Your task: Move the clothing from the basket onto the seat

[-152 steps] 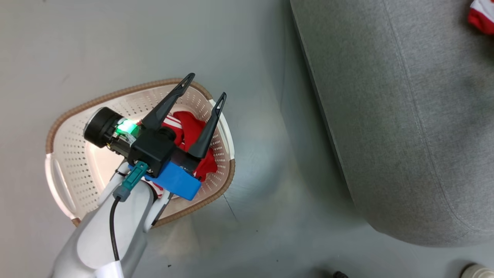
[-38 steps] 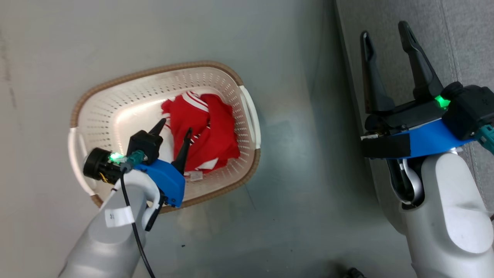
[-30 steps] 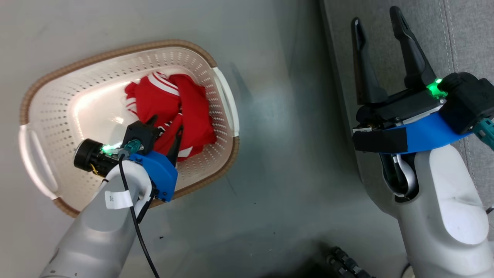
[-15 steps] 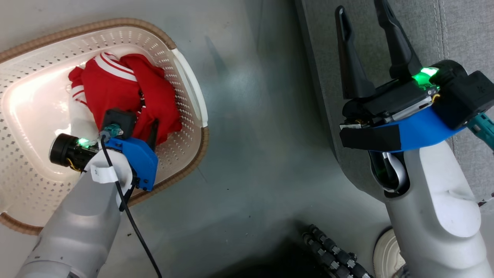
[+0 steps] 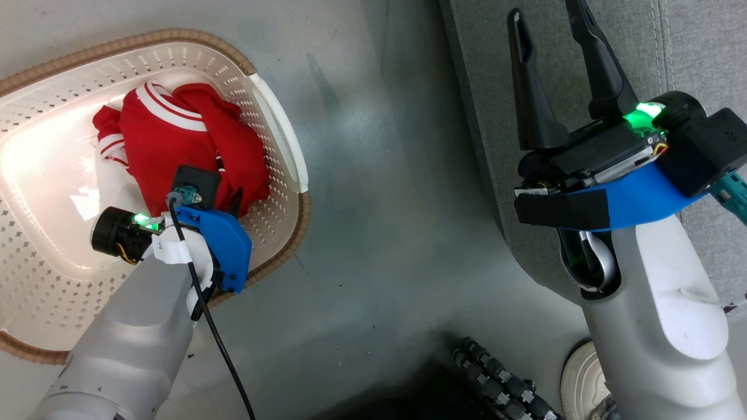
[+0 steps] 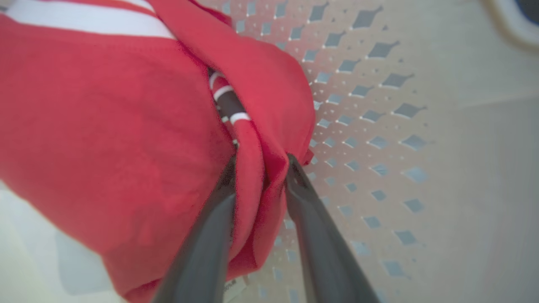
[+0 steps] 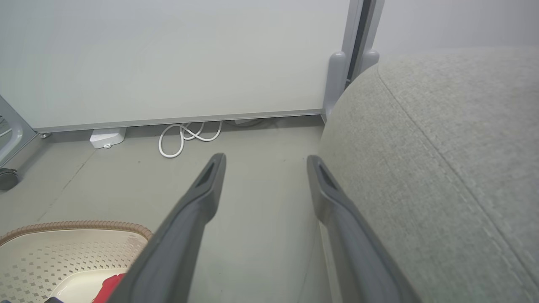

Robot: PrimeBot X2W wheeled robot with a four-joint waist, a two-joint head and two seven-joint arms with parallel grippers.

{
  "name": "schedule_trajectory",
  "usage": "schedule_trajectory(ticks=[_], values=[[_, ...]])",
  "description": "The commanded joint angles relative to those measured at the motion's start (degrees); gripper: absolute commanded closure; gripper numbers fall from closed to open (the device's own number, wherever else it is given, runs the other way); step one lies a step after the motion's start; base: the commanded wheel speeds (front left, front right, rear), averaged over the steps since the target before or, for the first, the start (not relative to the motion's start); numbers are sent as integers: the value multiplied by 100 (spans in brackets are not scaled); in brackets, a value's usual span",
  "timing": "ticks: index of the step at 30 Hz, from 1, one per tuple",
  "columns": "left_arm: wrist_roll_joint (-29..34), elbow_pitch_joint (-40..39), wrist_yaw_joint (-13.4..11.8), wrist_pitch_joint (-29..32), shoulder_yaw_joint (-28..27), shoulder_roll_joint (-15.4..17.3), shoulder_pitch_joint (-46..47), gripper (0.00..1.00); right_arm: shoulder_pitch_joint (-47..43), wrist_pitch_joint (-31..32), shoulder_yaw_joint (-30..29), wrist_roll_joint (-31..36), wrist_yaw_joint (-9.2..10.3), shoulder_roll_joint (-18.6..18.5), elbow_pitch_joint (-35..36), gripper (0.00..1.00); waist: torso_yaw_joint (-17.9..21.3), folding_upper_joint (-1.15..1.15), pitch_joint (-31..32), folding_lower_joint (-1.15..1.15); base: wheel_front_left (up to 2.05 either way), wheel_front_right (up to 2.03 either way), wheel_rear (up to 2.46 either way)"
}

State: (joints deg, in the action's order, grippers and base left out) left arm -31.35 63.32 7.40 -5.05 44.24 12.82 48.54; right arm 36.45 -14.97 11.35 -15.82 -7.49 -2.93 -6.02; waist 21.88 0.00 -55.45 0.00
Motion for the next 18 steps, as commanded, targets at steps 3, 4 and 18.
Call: schedule_trajectory(ticks=[3, 4, 18], values=[[-115, -49, 10, 20, 129, 72, 107, 100, 2, -30, -12, -29, -1, 7, 29, 0, -3, 0, 7, 0, 0, 0, 0], [-141, -58, 10, 9, 162, 86, 123, 100, 8, -30, -9, -32, -1, 7, 28, 0, -5, 0, 8, 0, 0, 0, 0], [-401, 50, 10, -121, 428, 86, 217, 100, 30, -30, 25, 26, -1, 7, -27, 0, -79, 0, 119, 0, 0, 0, 0]])
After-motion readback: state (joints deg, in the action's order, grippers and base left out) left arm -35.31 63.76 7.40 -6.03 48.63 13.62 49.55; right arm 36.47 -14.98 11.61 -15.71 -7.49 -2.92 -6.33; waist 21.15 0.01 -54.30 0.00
